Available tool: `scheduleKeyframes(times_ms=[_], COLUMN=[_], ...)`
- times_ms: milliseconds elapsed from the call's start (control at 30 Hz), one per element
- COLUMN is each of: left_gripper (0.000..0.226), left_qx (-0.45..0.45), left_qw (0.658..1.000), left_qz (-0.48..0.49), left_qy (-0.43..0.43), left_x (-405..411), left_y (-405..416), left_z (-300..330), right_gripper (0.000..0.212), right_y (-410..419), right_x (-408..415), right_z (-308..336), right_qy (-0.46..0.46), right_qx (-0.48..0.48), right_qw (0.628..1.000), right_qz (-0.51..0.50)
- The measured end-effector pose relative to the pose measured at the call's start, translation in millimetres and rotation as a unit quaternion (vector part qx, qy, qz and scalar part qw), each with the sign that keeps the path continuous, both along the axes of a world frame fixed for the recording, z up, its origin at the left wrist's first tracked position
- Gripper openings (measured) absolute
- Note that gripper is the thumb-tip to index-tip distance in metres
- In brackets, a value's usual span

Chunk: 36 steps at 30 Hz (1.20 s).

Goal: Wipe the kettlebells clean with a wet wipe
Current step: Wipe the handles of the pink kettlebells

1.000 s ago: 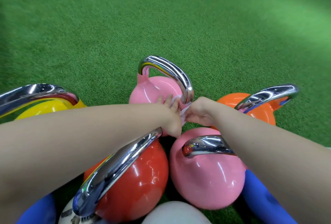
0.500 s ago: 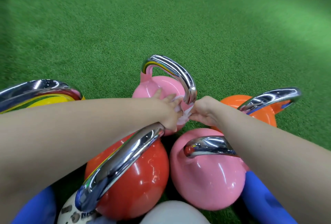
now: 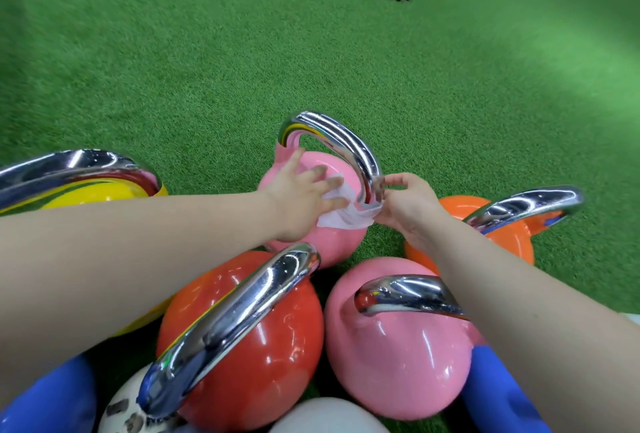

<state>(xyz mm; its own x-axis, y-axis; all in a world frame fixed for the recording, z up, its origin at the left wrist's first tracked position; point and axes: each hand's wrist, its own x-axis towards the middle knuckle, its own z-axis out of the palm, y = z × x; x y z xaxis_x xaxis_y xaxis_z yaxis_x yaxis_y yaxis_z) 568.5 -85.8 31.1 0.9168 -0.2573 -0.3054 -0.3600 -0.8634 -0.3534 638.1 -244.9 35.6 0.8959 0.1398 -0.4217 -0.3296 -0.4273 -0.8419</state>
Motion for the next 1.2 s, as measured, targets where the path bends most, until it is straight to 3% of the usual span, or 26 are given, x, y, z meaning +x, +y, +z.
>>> scheduleKeyframes(times_ms=[167, 433, 567, 667, 800, 1067, 1200], left_gripper=[0.074, 0.06, 0.05, 0.045, 0.021, 0.022, 0.014], left_qx=[-0.021, -0.062, -0.151, -0.246, -0.32, -0.406, -0.47], left_qw=[0.994, 0.995, 0.987, 0.964, 0.933, 0.893, 0.852], left_qz=[0.106, 0.029, 0.056, 0.096, 0.144, 0.138, 0.164], left_qy=[-0.028, 0.071, 0.02, -0.042, -0.086, -0.137, -0.164], left_x=[0.5, -15.6, -1.1, 8.3, 0.5, -9.9, -8.8], left_y=[19.0, 25.6, 26.6, 14.8, 5.0, -17.9, -21.5], left_z=[4.6, 13.6, 22.9, 13.7, -4.1, 26.2, 30.7], right_gripper=[0.044, 0.046, 0.046, 0.046, 0.039, 0.026, 0.024], right_y=[7.3, 9.6, 9.6, 9.4, 8.5, 1.7, -1.0], right_x=[-12.5, -12.5, -12.5, -13.5, -11.7, -6.4, -6.0], right_z=[15.4, 15.9, 17.9, 15.7, 15.7, 24.4, 29.4], right_qy=[0.002, -0.003, -0.001, 0.003, 0.022, 0.002, -0.032], right_qx=[0.058, 0.03, 0.028, 0.035, 0.07, 0.12, 0.148], right_qw=[0.998, 0.999, 0.999, 0.999, 0.997, 0.985, 0.974], right_qz=[0.024, 0.031, 0.031, 0.032, -0.012, -0.126, -0.168])
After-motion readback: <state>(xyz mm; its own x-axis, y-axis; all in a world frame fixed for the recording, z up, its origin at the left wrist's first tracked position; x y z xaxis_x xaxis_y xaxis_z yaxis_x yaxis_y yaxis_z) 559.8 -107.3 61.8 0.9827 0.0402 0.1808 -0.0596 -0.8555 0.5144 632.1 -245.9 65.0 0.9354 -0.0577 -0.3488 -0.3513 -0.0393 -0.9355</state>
